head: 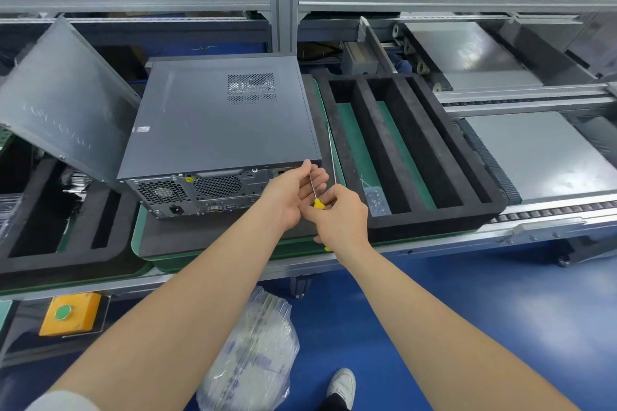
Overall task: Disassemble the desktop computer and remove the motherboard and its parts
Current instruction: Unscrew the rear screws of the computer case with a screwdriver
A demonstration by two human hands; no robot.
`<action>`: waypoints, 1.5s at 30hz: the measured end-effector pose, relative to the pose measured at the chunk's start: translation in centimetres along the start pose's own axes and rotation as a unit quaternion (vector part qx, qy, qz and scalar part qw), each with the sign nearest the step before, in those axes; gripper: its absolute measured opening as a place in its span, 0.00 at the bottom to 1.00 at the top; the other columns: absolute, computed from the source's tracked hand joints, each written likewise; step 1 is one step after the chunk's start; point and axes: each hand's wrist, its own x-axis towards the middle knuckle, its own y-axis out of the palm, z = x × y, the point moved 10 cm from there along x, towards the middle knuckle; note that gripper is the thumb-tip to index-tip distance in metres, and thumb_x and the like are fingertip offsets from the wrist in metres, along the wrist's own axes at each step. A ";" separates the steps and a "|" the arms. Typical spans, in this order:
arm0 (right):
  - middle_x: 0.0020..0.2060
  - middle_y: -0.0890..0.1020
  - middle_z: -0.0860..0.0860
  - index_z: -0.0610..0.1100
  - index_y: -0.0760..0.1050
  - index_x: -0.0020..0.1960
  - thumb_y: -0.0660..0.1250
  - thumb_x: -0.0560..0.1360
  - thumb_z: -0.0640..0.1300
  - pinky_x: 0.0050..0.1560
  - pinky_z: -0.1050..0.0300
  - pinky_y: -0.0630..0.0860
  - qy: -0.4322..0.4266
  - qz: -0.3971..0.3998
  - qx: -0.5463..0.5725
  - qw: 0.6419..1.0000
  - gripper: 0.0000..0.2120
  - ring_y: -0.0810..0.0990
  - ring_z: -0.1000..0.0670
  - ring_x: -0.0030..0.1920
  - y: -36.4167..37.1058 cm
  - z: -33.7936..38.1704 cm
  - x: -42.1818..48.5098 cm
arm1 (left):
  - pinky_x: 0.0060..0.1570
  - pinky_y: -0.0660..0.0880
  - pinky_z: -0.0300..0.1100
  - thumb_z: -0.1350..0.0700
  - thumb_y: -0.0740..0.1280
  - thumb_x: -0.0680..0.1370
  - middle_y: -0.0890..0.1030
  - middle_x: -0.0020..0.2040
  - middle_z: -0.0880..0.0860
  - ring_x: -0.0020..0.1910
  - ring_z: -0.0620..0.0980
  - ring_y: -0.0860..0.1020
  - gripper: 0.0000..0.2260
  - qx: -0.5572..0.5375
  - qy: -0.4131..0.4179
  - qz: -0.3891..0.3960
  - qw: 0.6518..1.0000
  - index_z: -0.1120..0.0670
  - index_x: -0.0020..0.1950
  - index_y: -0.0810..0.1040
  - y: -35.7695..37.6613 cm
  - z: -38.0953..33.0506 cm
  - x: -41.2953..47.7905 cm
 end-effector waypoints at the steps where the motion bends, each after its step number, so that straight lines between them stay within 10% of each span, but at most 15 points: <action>1: 0.38 0.82 0.49 0.44 0.77 0.43 0.78 0.71 0.48 0.42 0.42 0.84 -0.004 -0.001 -0.001 1.000 0.13 0.84 0.45 0.41 0.0 0.0 0.0 | 0.43 0.83 0.42 0.53 0.67 0.84 0.88 0.50 0.55 0.44 0.49 0.87 0.10 -0.003 0.003 0.000 1.000 0.59 0.55 0.81 0.0 0.0 0.0; 19: 0.35 0.84 0.47 0.45 0.82 0.48 0.65 0.82 0.49 0.25 0.57 0.77 0.005 0.234 0.116 0.965 0.10 0.81 0.49 0.26 8.4 2.3 -4.1 | 0.37 0.84 0.46 0.61 0.57 0.79 0.85 0.43 0.63 0.40 0.59 0.86 0.12 -0.213 0.100 -0.122 0.964 0.63 0.44 0.79 -11.1 -3.3 -4.1; 27: 0.35 0.84 0.44 0.40 0.80 0.51 0.58 0.83 0.45 0.25 0.55 0.76 0.041 0.344 0.157 0.925 0.14 0.82 0.42 0.29 15.9 6.2 -6.8 | 0.34 0.80 0.40 0.55 0.63 0.83 0.86 0.47 0.58 0.38 0.52 0.85 0.13 -0.173 0.090 -0.076 0.978 0.61 0.53 0.83 -16.3 -5.7 -5.4; 45: 0.36 0.83 0.40 0.35 0.76 0.48 0.57 0.81 0.45 0.25 0.54 0.66 0.090 0.182 0.184 0.962 0.15 0.73 0.43 0.25 21.4 7.7 -7.1 | 0.54 0.83 0.43 0.64 0.57 0.86 0.86 0.51 0.58 0.47 0.50 0.86 0.12 -0.047 0.022 0.079 0.996 0.65 0.61 0.79 -19.0 -10.0 -4.7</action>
